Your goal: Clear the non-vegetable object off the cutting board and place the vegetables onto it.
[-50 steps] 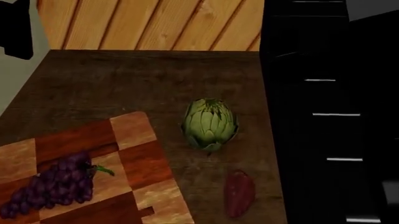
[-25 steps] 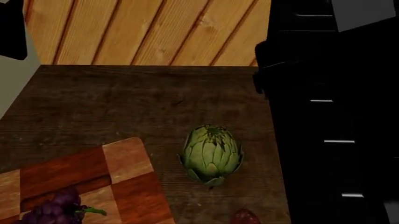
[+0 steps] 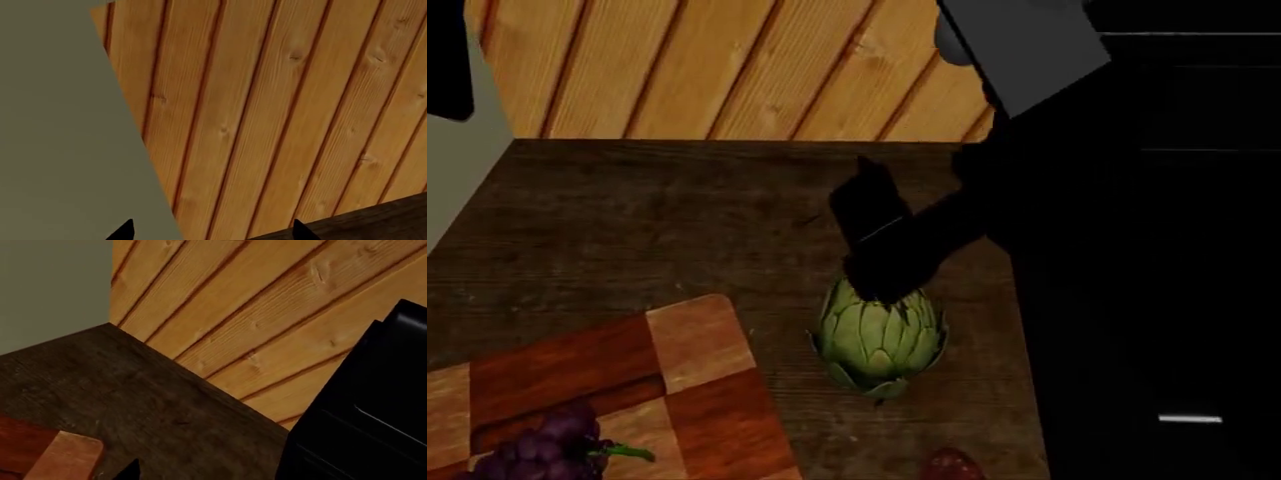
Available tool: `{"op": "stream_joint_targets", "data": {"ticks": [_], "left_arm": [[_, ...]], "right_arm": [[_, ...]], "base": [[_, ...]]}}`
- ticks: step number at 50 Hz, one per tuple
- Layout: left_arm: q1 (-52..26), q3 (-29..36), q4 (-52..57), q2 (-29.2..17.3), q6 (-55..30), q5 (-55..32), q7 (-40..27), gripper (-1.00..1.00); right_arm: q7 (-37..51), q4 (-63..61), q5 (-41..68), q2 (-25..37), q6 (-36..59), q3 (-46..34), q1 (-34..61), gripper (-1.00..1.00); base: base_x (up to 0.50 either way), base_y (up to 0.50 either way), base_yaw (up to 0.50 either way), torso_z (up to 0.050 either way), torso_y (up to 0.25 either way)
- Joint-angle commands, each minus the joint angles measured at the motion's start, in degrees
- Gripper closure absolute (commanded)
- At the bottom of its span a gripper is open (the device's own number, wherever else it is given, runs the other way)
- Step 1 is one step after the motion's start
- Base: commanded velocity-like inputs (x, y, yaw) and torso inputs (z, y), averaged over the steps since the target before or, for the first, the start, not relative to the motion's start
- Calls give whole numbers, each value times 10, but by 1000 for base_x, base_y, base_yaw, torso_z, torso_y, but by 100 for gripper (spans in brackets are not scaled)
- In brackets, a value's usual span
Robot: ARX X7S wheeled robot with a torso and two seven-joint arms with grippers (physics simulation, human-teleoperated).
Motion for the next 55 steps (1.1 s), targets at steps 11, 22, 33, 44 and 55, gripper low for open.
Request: {"op": "stream_joint_targets", "data": {"ticks": [11, 22, 33, 44, 55], "left_arm": [[3, -15, -2, 8, 11, -1, 18, -100], [5, -22, 5, -1, 7, -4, 17, -100], [5, -23, 15, -3, 0, -5, 11, -100], [-8, -18, 11, -6, -2, -6, 10, -100], [-7, -16, 12, -12, 1, -6, 7, -100]], "right_arm": [[129, 12, 253, -38, -5, -40, 28, -100], [177, 9, 331, -64, -26, -75, 25, -100], [190, -1, 363, -98, -41, -116, 18, -100], [190, 1, 385, -126, -54, -148, 29, -100], [130, 3, 315, -154, -68, -186, 14, -100]], "base": [[0, 0, 0, 0, 0], [0, 0, 0, 0, 0], [0, 0, 0, 0, 0], [0, 0, 0, 0, 0], [0, 0, 0, 0, 0]]}}
